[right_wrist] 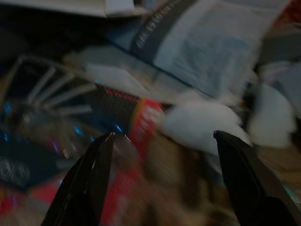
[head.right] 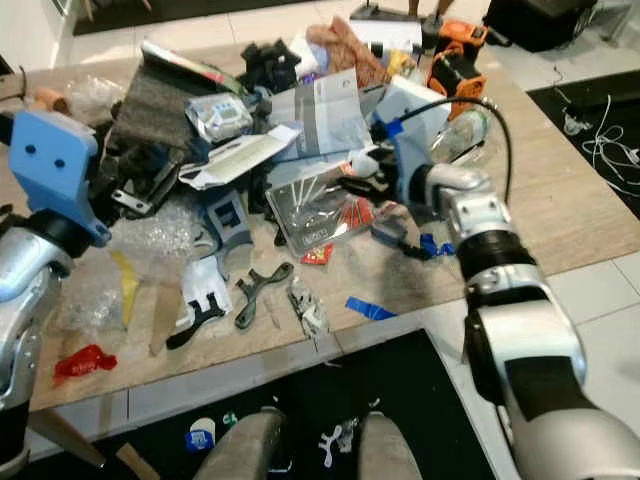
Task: Picking trash to rubbish bin
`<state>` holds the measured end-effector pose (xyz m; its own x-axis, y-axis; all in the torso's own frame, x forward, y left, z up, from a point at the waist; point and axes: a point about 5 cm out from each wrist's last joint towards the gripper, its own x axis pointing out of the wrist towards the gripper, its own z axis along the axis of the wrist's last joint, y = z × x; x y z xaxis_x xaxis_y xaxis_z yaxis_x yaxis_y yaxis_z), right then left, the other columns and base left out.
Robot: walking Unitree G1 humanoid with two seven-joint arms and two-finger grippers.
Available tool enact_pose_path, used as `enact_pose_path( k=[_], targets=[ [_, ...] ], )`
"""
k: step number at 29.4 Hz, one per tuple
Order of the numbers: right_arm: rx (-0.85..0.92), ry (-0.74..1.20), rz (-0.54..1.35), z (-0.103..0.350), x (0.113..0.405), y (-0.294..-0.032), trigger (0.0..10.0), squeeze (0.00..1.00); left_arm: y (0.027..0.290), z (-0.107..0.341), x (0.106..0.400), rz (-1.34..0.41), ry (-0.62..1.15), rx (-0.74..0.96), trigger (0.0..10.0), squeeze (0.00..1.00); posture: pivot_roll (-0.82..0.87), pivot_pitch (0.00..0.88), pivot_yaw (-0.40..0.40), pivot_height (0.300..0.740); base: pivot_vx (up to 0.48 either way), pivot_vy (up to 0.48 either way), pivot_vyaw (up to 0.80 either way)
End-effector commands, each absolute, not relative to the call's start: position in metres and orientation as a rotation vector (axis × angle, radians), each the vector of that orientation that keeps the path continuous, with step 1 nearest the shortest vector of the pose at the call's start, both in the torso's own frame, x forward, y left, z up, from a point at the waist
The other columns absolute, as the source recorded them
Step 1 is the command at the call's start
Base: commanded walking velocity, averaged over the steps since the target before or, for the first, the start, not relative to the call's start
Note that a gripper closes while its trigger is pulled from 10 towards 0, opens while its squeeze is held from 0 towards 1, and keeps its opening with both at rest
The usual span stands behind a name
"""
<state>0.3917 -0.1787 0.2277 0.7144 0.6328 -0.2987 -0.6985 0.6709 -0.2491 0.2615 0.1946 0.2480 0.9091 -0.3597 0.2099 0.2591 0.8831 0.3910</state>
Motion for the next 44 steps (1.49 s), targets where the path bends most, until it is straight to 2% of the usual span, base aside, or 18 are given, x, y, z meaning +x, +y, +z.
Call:
enact_pose_path(
  k=[1,4,6,9,12,15,20,25,33,44],
  targets=[
    [-0.409,0.206,0.814,0.245,0.384,-0.185,10.0,0.0,0.191,0.245,0.257,-0.347,-0.267,0.325,10.0,0.0,-0.06,0.247,0.017,0.74,0.0,0.0,0.0],
    [-0.456,0.208,0.865,0.26,0.374,-0.195,10.0,0.0,0.187,0.245,0.254,-0.369,-0.263,0.313,10.0,0.0,-0.07,0.258,0.017,0.74,0.0,0.0,0.0],
    [-0.527,0.176,1.005,0.294,0.343,-0.214,10.0,0.0,0.18,0.243,0.249,-0.42,-0.248,0.287,10.0,0.0,-0.09,0.27,0.015,0.74,0.0,0.0,0.0],
    [-0.563,0.177,1.074,0.306,0.327,-0.221,10.0,0.0,0.175,0.242,0.247,-0.45,-0.243,0.28,10.0,0.0,-0.1,0.274,0.015,0.74,0.0,0.0,0.0],
    [-0.647,0.3,1.159,0.304,0.3,-0.237,10.0,0.0,0.166,0.24,0.244,-0.502,-0.242,0.27,10.0,0.0,-0.12,0.276,0.013,0.74,0.0,0.0,0.0],
    [-0.744,0.469,1.152,0.284,0.287,-0.25,10.0,0.0,0.158,0.24,0.243,-0.553,-0.24,0.272,10.0,0.0,-0.13,0.28,0.015,0.74,0.0,0.0,0.0],
    [-0.85,0.54,1.055,0.271,0.287,-0.261,10.0,0.0,0.15,0.239,0.239,-0.622,-0.239,0.275,10.0,0.0,-0.13,0.283,0.021,0.74,0.0,0.0,0.0],
    [-0.991,0.463,0.889,0.27,0.303,-0.267,10.0,0.0,0.141,0.239,0.231,-0.733,-0.241,0.261,10.0,0.0,-0.13,0.28,0.028,0.74,0.0,0.0,0.0],
    [-1.079,0.337,0.763,0.272,0.32,-0.26,10.0,0.0,0.137,0.238,0.229,-0.767,-0.236,0.258,10.0,0.0,-0.13,0.276,0.029,0.74,0.0,0.0,0.0],
    [-1.125,0.308,0.693,0.232,0.336,-0.262,10.0,0.0,0.133,0.239,0.226,-0.795,-0.236,0.249,10.0,0.0,-0.12,0.279,0.032,0.74,0.0,0.0,0.0]
  ],
)
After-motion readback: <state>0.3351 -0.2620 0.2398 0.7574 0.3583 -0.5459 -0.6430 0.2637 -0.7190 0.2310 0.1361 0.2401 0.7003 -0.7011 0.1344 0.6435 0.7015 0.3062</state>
